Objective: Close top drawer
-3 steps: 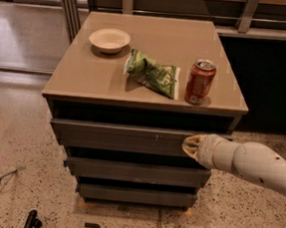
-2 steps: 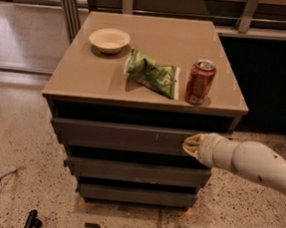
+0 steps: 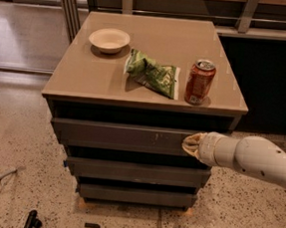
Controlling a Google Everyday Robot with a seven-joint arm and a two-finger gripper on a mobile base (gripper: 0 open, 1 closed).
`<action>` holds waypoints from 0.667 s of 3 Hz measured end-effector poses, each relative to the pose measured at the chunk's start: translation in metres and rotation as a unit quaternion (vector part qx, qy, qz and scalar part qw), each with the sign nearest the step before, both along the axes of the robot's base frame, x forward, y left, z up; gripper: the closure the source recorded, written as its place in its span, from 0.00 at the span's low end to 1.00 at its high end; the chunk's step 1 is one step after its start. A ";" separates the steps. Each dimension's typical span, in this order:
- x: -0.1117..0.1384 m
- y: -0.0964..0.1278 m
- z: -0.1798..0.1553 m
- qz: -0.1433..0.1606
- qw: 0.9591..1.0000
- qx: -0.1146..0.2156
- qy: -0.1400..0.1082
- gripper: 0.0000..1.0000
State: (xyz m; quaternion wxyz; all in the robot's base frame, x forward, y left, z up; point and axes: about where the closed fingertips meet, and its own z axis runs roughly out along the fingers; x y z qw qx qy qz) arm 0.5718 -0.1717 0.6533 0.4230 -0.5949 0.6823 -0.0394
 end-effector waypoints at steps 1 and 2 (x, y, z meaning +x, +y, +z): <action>-0.003 0.005 0.013 0.033 0.998 0.040 0.032 1.00; -0.009 0.013 0.024 0.075 0.992 0.073 0.071 1.00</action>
Offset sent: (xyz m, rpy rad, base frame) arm -0.2049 0.0506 0.0250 0.2714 0.8176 0.7688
